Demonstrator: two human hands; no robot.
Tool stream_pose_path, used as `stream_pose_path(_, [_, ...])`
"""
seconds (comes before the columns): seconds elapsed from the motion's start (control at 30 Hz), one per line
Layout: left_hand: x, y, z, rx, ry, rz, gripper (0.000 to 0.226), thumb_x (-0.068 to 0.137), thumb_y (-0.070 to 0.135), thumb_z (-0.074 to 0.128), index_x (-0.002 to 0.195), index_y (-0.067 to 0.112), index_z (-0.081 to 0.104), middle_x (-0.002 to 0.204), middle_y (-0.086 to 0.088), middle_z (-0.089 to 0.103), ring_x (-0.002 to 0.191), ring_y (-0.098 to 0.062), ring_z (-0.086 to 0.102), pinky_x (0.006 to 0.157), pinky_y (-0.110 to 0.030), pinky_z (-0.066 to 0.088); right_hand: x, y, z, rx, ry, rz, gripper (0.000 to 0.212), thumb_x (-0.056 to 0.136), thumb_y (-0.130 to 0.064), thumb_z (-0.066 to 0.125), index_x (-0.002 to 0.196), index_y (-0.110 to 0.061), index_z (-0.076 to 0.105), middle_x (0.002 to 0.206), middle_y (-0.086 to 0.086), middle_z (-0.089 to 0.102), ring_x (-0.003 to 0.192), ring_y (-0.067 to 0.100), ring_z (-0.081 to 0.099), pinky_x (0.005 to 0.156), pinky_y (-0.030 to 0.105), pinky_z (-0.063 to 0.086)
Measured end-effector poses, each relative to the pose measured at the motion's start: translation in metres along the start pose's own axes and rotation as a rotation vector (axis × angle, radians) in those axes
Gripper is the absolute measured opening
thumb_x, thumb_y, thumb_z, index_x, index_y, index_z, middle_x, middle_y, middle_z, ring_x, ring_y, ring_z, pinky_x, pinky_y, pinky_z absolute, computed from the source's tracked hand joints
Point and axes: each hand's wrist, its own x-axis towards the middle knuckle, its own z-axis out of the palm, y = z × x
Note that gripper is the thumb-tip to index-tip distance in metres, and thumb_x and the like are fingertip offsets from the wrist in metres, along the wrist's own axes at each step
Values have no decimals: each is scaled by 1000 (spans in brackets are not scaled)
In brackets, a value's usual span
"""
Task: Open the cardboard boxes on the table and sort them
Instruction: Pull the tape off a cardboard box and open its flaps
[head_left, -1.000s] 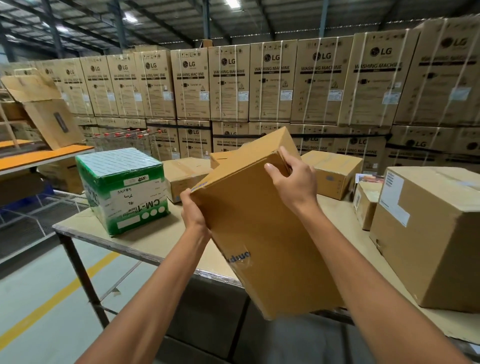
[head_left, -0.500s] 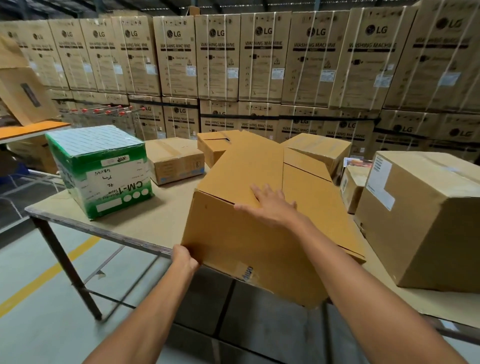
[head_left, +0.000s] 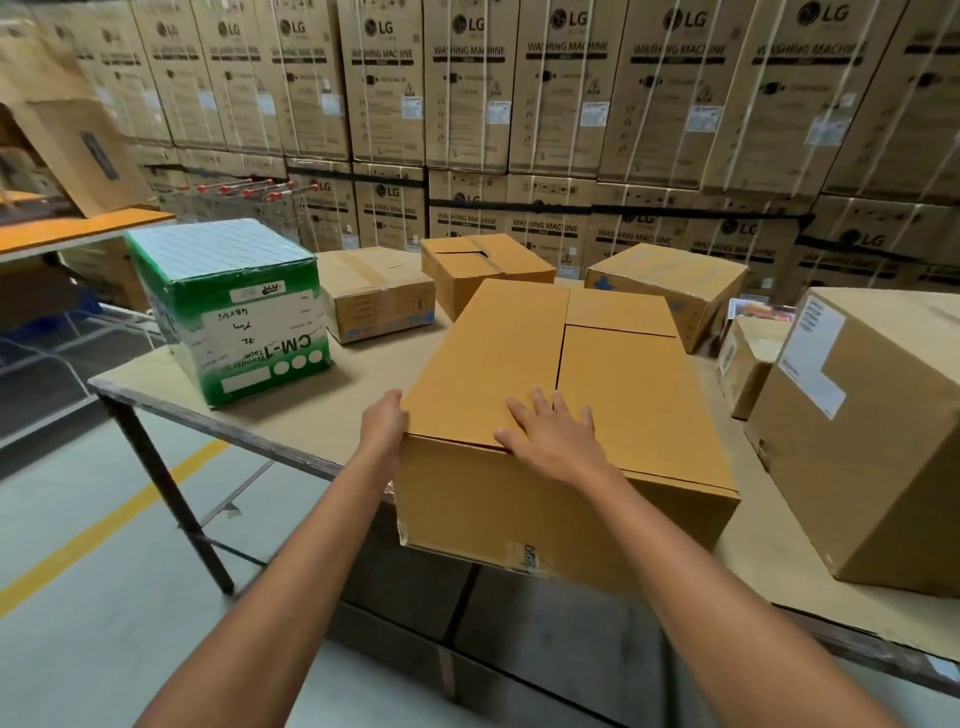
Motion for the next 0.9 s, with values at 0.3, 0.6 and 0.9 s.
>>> stream_pose_path(0.3, [-60,-3,83,869,-197,1364,24,92,23,52,104,10,68,119,-10,65,114,-25,56,94,-40,49,-12,14,-10,872,609,402,31,94,-3,49,101,-15,76,101,7,73,89,21,63,81,36,54])
stream_pose_path(0.6, [-109,34,122,1353,-271,1034,14,96,16,45,102,11,57,103,-9,61,103,-28,61,74,-31,44,-13,16,-5,560,352,318,23,98,-22,47,92,-13,68,103,14,71,99,34,65,79,38,52])
stream_pose_path(0.9, [-45,80,76,1598,-49,967,31,102,19,39,126,10,56,148,-24,44,147,-41,25,123,-54,14,-4,2,3,121,225,225,28,94,-33,50,113,-21,67,131,6,55,132,30,43,111,42,32])
